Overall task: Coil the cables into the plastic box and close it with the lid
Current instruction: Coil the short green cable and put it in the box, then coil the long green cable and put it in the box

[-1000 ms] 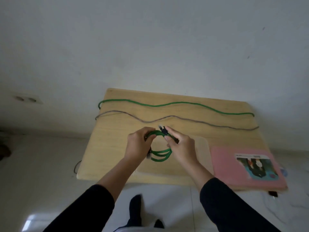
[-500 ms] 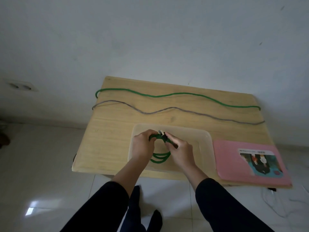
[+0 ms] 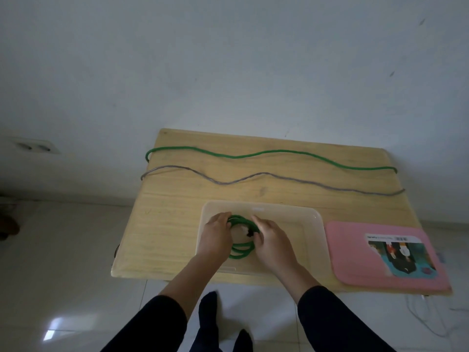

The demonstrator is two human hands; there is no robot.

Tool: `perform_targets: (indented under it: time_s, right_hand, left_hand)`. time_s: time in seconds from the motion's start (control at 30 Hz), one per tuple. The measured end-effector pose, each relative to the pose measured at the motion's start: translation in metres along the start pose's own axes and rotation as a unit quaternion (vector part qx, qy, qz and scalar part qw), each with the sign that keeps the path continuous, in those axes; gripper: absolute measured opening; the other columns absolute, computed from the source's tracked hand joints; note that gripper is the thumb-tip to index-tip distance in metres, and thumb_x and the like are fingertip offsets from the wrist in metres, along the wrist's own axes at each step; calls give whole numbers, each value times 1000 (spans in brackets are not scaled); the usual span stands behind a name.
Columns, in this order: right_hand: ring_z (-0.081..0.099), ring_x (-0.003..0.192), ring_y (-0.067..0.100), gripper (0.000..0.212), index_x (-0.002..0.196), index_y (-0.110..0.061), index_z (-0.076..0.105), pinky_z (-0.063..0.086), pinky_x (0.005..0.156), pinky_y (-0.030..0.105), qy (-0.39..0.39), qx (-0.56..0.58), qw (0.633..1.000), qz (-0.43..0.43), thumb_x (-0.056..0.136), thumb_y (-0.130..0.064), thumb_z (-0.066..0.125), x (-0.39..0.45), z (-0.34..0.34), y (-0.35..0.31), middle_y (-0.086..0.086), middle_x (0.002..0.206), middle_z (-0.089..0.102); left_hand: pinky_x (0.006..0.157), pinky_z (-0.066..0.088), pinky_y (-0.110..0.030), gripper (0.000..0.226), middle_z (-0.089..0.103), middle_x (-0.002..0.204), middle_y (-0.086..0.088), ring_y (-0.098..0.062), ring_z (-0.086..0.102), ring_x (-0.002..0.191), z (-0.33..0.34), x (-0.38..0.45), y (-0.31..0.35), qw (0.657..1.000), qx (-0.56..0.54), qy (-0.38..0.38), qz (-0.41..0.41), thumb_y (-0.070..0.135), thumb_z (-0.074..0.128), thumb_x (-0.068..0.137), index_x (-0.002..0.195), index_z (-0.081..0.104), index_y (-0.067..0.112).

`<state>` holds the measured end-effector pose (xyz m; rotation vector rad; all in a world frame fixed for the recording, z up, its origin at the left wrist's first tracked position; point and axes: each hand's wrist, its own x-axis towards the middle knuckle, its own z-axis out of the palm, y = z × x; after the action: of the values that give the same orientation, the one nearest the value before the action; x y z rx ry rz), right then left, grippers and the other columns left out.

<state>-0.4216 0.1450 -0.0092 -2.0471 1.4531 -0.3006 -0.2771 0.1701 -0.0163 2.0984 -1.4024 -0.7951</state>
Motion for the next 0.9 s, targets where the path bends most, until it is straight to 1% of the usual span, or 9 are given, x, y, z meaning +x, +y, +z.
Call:
perform_targets:
  time_s: [0.07,0.13,0.27,0.43,0.57,0.63,0.7,0.8,0.9]
  right_hand:
    - [42,128,19,49,141,-13,36,39,99,28,2,-50,999,-15,92,-10,43,-3,2,-4,6,139,46]
    - [41,129,21,46,139,-8,38,39,100,29,27,-80,996,-35,93,-13,42,-6,5,-9,8,139,46]
    - [53,115,29,44,129,-2,49,47,92,36,72,-96,991,-56,94,-25,36,-14,11,-19,14,126,57]
    - [58,106,30,57,125,0,52,51,88,37,79,-116,986,-86,91,-35,23,-28,12,-22,15,118,60]
    - [63,97,29,41,118,0,57,54,80,33,106,-124,980,-116,89,-24,41,-31,7,-27,13,108,64]
    - [63,101,30,39,115,1,58,54,81,33,122,-132,975,-132,87,-22,43,-29,4,-33,14,108,65]
    - [60,109,32,45,118,1,57,53,87,37,130,-146,971,-137,89,-26,35,-23,1,-41,15,114,64]
    - [57,115,32,50,121,1,55,51,92,40,129,-159,967,-149,89,-29,31,-9,-2,-53,16,119,62]
    - [52,121,33,48,125,1,51,48,97,40,131,-161,964,-166,90,-28,35,15,-4,-65,16,122,60]
  left_hand:
    - [103,36,-27,39,48,139,-14,-25,47,125,-2,-7,0,999,21,5,25,7,37,98,136,42,2]
    - [104,38,-28,40,47,138,-14,-26,47,125,-4,-14,3,998,39,12,52,9,36,98,137,39,1]
    - [95,45,-26,37,55,125,-10,-22,51,114,-8,-30,9,986,113,24,118,9,43,93,130,46,5]
    - [90,43,-26,35,57,120,-10,-22,54,111,-13,-48,14,979,156,43,127,8,42,92,126,48,6]
    - [75,52,-32,25,65,99,-15,-30,62,94,-16,-53,11,974,160,71,145,-2,52,81,104,61,0]
    - [64,54,-32,22,66,89,-14,-29,64,83,-21,-51,10,968,162,99,162,-5,62,73,94,64,1]
    - [58,54,-27,25,68,86,-14,-28,67,78,-32,-47,11,963,165,121,178,-5,70,67,91,66,0]
    - [59,54,-26,23,69,84,-15,-27,68,77,-52,-33,12,955,173,155,186,-6,74,66,88,68,-1]
    - [63,52,-30,14,68,89,-17,-30,66,82,-72,-9,7,958,152,179,167,-4,63,80,94,66,-2]
